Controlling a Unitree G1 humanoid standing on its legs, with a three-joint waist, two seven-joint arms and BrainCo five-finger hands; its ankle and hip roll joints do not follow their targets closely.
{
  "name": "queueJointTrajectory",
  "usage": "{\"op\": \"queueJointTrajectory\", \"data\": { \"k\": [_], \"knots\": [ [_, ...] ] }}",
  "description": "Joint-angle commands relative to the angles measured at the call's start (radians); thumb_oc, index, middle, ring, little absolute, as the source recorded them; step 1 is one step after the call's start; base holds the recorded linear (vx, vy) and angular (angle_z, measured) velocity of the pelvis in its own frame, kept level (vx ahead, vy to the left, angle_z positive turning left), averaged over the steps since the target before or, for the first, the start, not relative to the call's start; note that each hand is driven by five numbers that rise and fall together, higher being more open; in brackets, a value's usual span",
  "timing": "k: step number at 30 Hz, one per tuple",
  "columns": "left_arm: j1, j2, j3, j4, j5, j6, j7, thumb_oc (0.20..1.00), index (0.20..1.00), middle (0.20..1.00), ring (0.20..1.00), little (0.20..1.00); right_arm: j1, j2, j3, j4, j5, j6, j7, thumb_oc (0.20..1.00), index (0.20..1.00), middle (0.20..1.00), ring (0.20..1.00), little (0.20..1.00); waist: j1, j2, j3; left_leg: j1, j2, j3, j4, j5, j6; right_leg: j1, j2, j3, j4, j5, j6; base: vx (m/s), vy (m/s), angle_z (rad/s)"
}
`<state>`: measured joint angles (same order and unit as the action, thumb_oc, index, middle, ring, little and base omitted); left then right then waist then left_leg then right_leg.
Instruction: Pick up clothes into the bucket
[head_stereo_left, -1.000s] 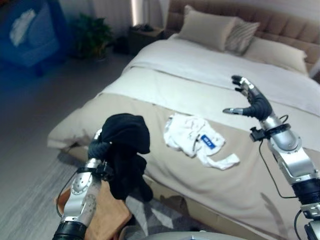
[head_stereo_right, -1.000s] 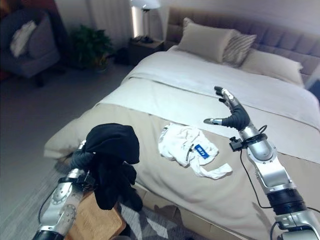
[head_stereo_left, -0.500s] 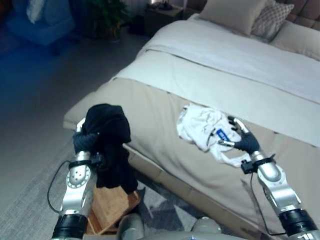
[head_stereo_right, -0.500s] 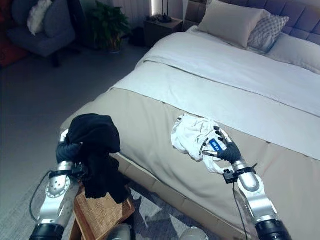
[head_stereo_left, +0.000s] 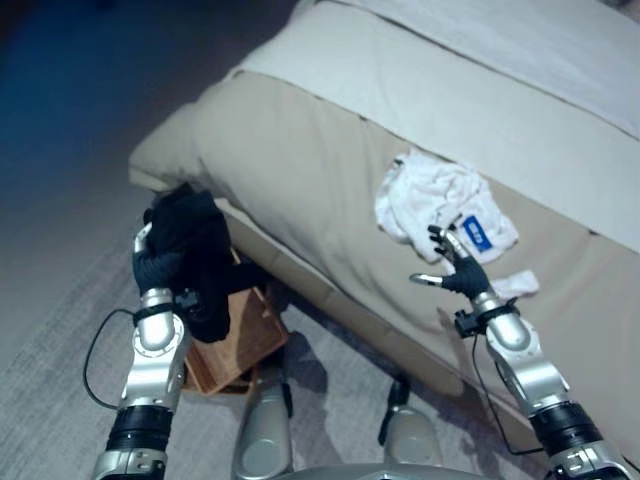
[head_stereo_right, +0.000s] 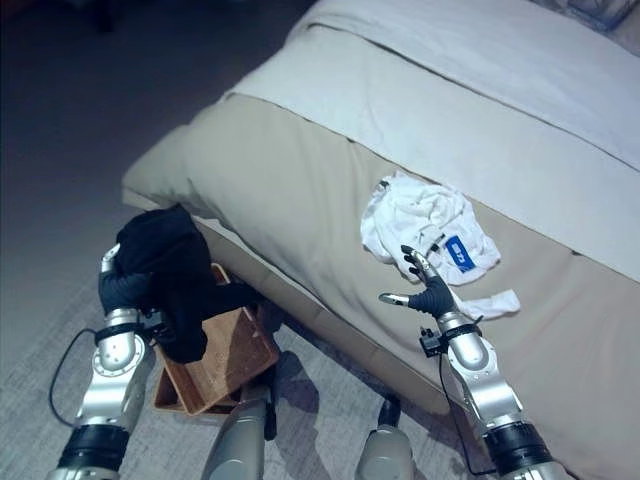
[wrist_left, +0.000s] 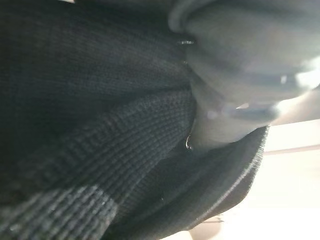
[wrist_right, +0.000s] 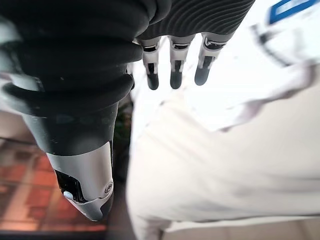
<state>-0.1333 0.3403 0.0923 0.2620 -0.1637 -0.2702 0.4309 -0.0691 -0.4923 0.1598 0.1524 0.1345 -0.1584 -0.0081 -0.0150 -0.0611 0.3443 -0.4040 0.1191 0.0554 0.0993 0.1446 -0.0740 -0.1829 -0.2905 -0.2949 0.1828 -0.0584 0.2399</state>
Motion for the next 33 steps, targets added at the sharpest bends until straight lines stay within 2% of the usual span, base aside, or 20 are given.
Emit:
{"op": "queueJointTrajectory", "data": {
  "k": [1,7,13,14,15,16,18,19,21,24,28,29,30,33],
  "knots": [
    [-0.144,0.072,0.054,-0.02,0.106,-0.06,0.171,0.2,0.2,0.2,0.2,0.2,-0.061,0.025,0.001,-0.076,0.039,-0.102,-0.057,1.0,1.0,1.0,1.0,1.0,-0.003,-0.076,0.049,-0.017,0.018,-0.022,0.098,-0.104,-0.025,-0.049,-0.064,-0.017,-0.015,0.128,-0.012,-0.09,-0.065,0.18],
    [-0.194,0.099,0.089,0.012,0.167,-0.042,0.325,0.2,0.2,0.2,0.2,0.2,-0.107,0.039,0.039,-0.025,0.043,-0.13,-0.124,1.0,1.0,1.0,1.0,1.0,0.006,-0.094,0.092,-0.101,0.027,-0.045,0.115,-0.093,-0.021,-0.133,-0.069,-0.039,0.041,0.122,-0.013,-0.05,-0.042,0.18],
    [-0.233,0.137,0.097,0.072,0.136,-0.048,0.368,0.2,0.2,0.2,0.2,0.2,-0.12,0.024,0.042,-0.051,0.074,-0.155,-0.144,1.0,1.0,1.0,1.0,1.0,0.004,-0.109,0.123,-0.176,0.032,-0.061,0.139,-0.091,-0.021,-0.201,-0.065,-0.048,0.076,0.117,-0.017,-0.04,-0.028,0.12],
    [-0.257,0.141,0.107,0.108,0.116,-0.042,0.399,0.2,0.2,0.2,0.2,0.2,-0.124,0.021,0.045,-0.074,0.076,-0.163,-0.149,1.0,1.0,1.0,1.0,1.0,-0.002,-0.12,0.128,-0.196,0.04,-0.07,0.158,-0.121,-0.027,-0.223,-0.06,-0.038,0.098,0.097,-0.005,0.06,-0.038,0.05],
    [-0.259,0.142,0.106,0.111,0.116,-0.043,0.4,0.2,0.2,0.2,0.2,0.2,-0.124,0.021,0.045,-0.074,0.076,-0.163,-0.15,1.0,1.0,1.0,1.0,1.0,-0.002,-0.12,0.128,-0.199,0.04,-0.07,0.163,-0.125,-0.028,-0.226,-0.06,-0.037,0.101,0.094,-0.005,0.03,-0.049,0.07],
    [-0.278,0.146,0.119,0.139,0.107,-0.038,0.447,0.2,0.2,0.2,0.2,0.2,-0.127,0.018,0.049,-0.084,0.078,-0.167,-0.158,1.0,1.0,1.0,1.0,1.0,-0.005,-0.133,0.137,-0.234,0.044,-0.074,0.199,-0.138,-0.022,-0.255,-0.058,-0.032,0.122,0.092,-0.006,-0.02,-0.016,0.04],
    [-0.287,0.145,0.123,0.147,0.107,-0.036,0.47,0.2,0.2,0.2,0.2,0.2,-0.129,0.019,0.051,-0.085,0.082,-0.169,-0.163,1.0,1.0,1.0,1.0,1.0,-0.007,-0.137,0.136,-0.254,0.045,-0.077,0.218,-0.147,-0.02,-0.273,-0.059,-0.029,0.137,0.088,-0.007,0.0,0.0,-0.02],
    [-0.303,0.149,0.14,0.168,0.088,-0.033,0.522,0.2,0.2,0.2,0.2,0.2,-0.13,0.018,0.054,-0.086,0.101,-0.174,-0.172,1.0,1.0,1.0,1.0,1.0,-0.009,-0.144,0.145,-0.285,0.045,-0.081,0.261,-0.165,-0.014,-0.298,-0.063,-0.026,0.167,0.083,-0.009,0.0,0.0,0.0],
    [-0.325,0.165,0.161,0.198,0.047,-0.038,0.56,0.2,0.2,0.2,0.2,0.2,-0.135,0.01,0.059,-0.094,0.117,-0.179,-0.178,1.0,1.0,1.0,1.0,1.0,-0.014,-0.149,0.15,-0.32,0.044,-0.086,0.301,-0.181,-0.012,-0.329,-0.065,-0.022,0.197,0.075,-0.01,0.0,0.0,0.0],
    [-0.35,0.203,0.169,0.228,0.019,-0.028,0.59,0.2,0.2,0.2,0.2,0.2,-0.135,-0.002,0.067,-0.104,0.14,-0.188,-0.184,1.0,1.0,1.0,1.0,1.0,-0.02,-0.152,0.153,-0.37,0.045,-0.096,0.344,-0.197,-0.007,-0.375,-0.066,-0.019,0.234,0.067,-0.01,-0.01,0.009,0.03],
    [-0.376,0.226,0.15,0.262,-0.008,-0.013,0.57,0.2,0.2,0.2,0.2,0.2,-0.137,-0.013,0.072,-0.123,0.145,-0.187,-0.183,1.0,1.0,1.0,1.0,1.0,-0.027,-0.152,0.157,-0.419,0.039,-0.103,0.372,-0.202,-0.001,-0.415,-0.069,-0.019,0.258,0.063,-0.013,-0.02,0.018,-0.01],
    [-0.396,0.256,0.144,0.366,-0.045,-0.006,0.548,0.2,0.2,0.2,0.2,0.2,-0.143,-0.02,0.079,-0.129,0.158,-0.191,-0.182,1.0,1.0,1.0,1.0,1.0,-0.033,-0.154,0.16,-0.441,0.039,-0.103,0.39,-0.206,0.002,-0.438,-0.07,-0.016,0.275,0.058,-0.014,-0.01,0.028,0.05],
    [-0.413,0.273,0.132,0.392,-0.049,-0.002,0.543,0.2,0.2,0.2,0.2,0.2,-0.15,-0.026,0.083,-0.136,0.159,-0.194,-0.181,1.0,1.0,1.0,1.0,1.0,-0.035,-0.158,0.163,-0.452,0.038,-0.106,0.396,-0.208,0.003,-0.451,-0.07,-0.014,0.282,0.056,-0.014,-0.02,0.029,0.04],
    [-0.437,0.261,0.108,0.423,-0.084,-0.004,0.533,0.2,0.2,0.2,0.2,0.2,-0.159,-0.032,0.084,-0.15,0.166,-0.202,-0.189,1.0,1.0,1.0,1.0,1.0,-0.04,-0.161,0.169,-0.495,0.036,-0.11,0.428,-0.215,0.008,-0.491,-0.074,-0.011,0.308,0.048,-0.016,0.0,0.0,0.0]
  ]
}}
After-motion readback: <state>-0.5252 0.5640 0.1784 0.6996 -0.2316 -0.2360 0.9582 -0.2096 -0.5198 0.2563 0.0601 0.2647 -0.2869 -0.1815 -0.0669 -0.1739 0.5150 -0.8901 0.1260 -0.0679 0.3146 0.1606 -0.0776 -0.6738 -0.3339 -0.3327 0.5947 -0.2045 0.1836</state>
